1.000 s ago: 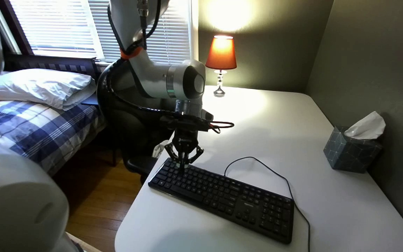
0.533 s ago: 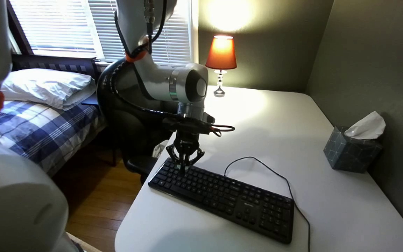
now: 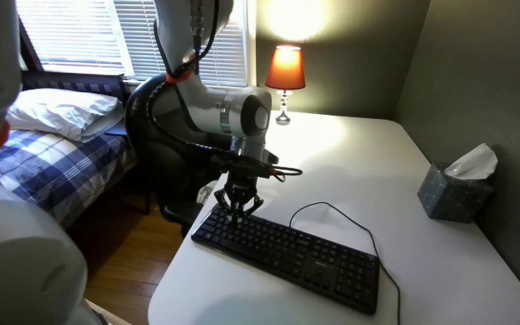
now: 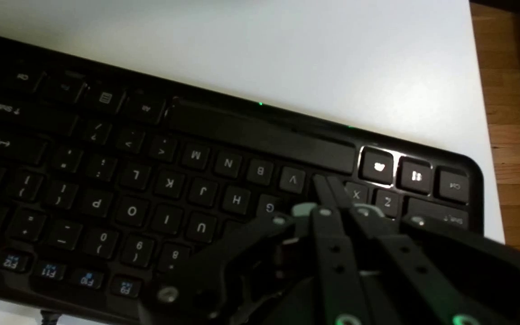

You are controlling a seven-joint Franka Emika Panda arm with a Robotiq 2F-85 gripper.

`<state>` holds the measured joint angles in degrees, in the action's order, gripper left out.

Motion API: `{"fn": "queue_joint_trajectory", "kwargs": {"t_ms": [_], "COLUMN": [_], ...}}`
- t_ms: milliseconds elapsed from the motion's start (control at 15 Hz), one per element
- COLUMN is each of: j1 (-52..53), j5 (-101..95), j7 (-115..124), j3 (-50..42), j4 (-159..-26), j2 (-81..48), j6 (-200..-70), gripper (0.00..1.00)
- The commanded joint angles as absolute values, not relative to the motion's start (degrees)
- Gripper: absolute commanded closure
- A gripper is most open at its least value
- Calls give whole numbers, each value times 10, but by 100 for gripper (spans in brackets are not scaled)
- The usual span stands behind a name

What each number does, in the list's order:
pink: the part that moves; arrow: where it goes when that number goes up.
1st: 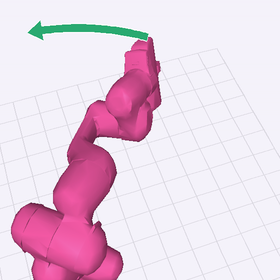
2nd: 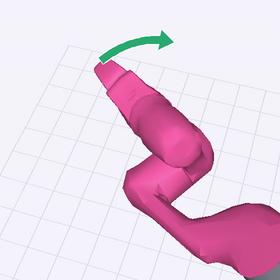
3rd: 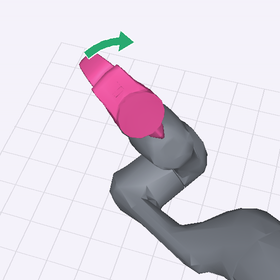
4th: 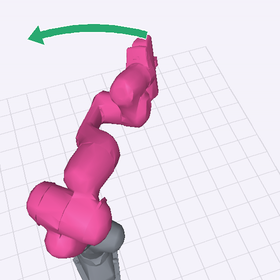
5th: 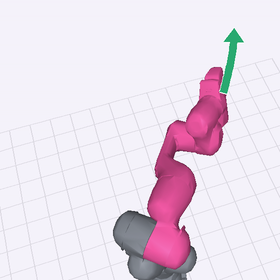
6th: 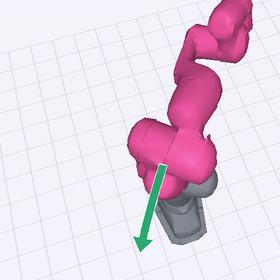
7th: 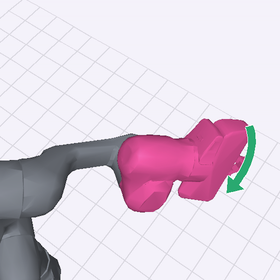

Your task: Press a button on the keyboard

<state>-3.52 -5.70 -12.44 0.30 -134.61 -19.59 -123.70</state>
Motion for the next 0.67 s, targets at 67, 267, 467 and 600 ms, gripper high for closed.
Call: {"fn": "queue_joint_trajectory", "kwargs": {"t_ms": [67,267,467,600], "j1": [-41,-43,-43,-44], "j5": [-43,-42,-41,-41], "j7": [-134,-133,-132,-132], "j3": [1,0,0,0], "j4": [-1332,-1327,-1321,-1319], "j2": [-211,-214,-221,-223], "j6": [-1232,-1231,-1228,-1227], "gripper": [100,100,100,100]}}
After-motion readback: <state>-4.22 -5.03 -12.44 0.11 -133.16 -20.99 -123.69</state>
